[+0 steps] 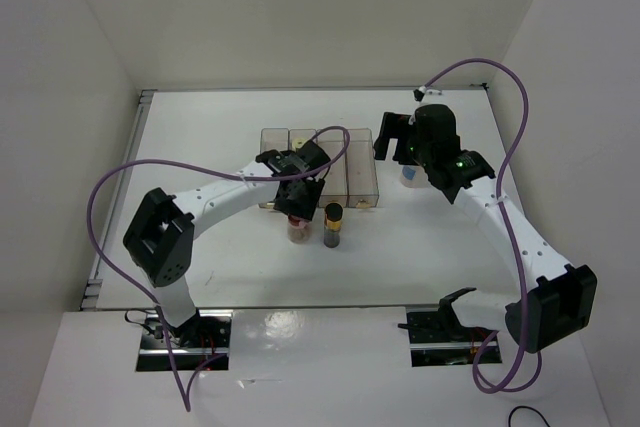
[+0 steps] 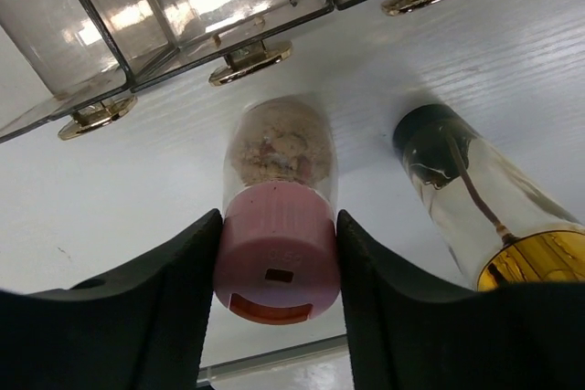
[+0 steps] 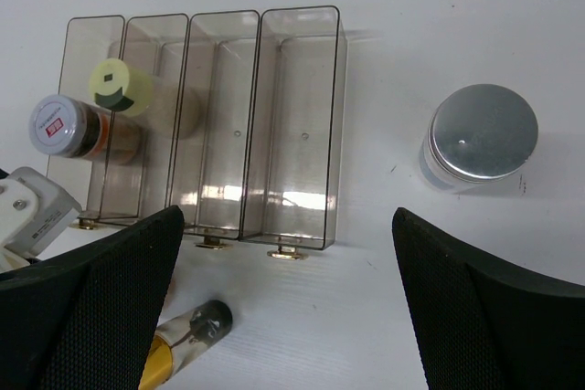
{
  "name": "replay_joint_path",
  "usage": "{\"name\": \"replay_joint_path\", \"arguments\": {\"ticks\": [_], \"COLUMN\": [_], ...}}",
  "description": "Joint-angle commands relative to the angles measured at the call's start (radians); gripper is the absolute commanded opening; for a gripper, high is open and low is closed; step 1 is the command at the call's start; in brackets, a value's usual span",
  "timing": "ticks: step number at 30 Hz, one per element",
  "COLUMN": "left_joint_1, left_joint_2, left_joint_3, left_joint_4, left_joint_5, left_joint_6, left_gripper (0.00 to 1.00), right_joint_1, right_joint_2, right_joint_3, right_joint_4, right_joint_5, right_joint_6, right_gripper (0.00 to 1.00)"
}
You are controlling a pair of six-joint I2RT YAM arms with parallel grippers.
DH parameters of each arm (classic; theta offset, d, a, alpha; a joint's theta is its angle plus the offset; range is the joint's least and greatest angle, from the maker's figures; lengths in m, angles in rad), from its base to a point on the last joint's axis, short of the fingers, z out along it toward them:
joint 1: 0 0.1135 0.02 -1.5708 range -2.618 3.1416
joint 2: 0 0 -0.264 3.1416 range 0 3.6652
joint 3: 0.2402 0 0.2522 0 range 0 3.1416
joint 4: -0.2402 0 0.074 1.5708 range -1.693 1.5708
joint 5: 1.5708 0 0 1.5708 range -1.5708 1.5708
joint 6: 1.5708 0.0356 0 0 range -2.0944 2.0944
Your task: Organize the condiment bottles
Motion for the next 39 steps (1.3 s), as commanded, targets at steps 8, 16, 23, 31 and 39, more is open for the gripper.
{"name": "replay_joint_path", "arguments": {"ticks": [8,16,23,31,39], "left_joint_1": [-0.004,-0.004,-0.004,0.044,0.099], "left_joint_2": [-0.043,-0.046,0.095,0.15,0.169], "left_joint_3": [0.205,0.524,0.65,0.632,0.578], "left_joint_4": [-0.129,-0.279,-0.289,-0.201,-0.137], "left_joint_5": [0.042,0.0,-0.17,-0.162,-0.139], "left_joint_6": [0.018,0.062,0.072,0.072,0.091], "left_gripper": [0.4,0.38,0.4,0.41,0.42], "right_joint_1": [-0.015,-0.015,-0.015,-0.015,-0.015], "right_joint_2": [-0.02,0.004,0.014,0.034,0.066], "right_joint_3": [0.002,0.031,0.059,0.068,0.086], "right_joint_4": [0.008,0.008,0.008,0.03,0.03], "right_joint_5": [0.035,0.025,0.025,0.016,0.005], "right_joint_6": [0.001,-0.008,-0.008,-0.017,-0.026], "right_gripper": [0.99,0.99,0.99,0.99,0.99]}}
